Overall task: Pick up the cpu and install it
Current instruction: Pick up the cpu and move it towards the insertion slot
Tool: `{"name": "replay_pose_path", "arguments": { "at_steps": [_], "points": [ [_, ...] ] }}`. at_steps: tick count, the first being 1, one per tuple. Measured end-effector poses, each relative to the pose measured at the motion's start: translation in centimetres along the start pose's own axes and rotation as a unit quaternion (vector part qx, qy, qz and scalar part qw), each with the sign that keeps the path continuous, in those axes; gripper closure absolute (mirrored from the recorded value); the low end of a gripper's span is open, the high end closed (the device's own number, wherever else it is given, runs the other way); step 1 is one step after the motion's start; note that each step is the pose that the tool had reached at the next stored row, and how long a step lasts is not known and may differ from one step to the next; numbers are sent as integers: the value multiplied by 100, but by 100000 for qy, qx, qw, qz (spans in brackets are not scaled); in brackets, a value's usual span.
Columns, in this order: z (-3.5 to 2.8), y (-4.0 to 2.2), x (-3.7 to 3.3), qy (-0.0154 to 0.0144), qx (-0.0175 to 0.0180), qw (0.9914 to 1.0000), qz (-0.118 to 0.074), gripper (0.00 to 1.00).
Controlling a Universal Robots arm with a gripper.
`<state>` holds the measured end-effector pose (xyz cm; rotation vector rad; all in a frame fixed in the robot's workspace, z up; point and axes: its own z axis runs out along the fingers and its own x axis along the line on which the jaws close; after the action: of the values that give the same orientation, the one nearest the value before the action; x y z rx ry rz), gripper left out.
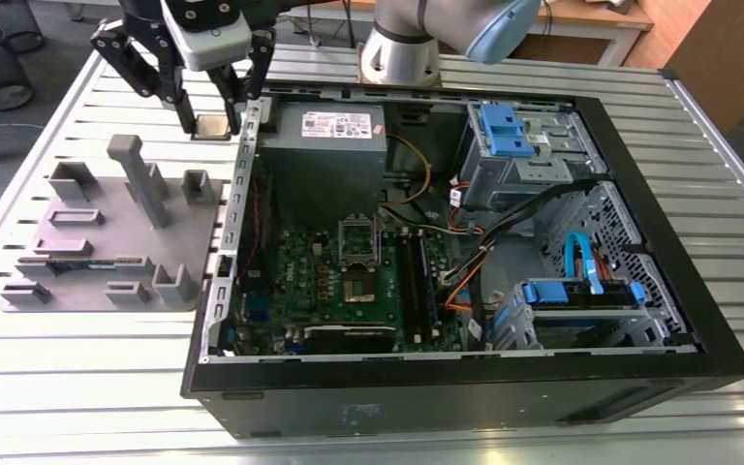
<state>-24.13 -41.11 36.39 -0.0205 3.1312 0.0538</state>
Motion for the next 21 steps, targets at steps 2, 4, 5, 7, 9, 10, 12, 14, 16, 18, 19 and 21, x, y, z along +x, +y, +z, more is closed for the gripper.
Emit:
{"name": "replay_pose_path", "arguments": {
  "at_steps": [2,4,5,7,9,10,12,14,16,18,19,21],
  "points": [
    [1,-1,-32,-2,-4,100000,3,53],
    [1,-1,-74,-4,-4,100000,6,53],
    [2,-2,-101,-5,-5,100000,7,53],
    [3,-2,-154,-5,-4,100000,7,53],
    [4,-3,-212,-5,-3,100000,-1,53],
    [4,-3,-241,-2,-3,100000,2,53],
    [6,-4,-298,-5,-4,100000,9,53],
    [6,-5,-350,-2,-2,100000,4,53],
    [7,-6,-399,-4,-5,100000,3,53],
    [8,-6,-450,-4,-4,100000,1,53],
    [9,-7,-474,-6,-5,100000,7,53],
    [10,-7,-519,-5,-3,100000,5,53]
  ]
}}
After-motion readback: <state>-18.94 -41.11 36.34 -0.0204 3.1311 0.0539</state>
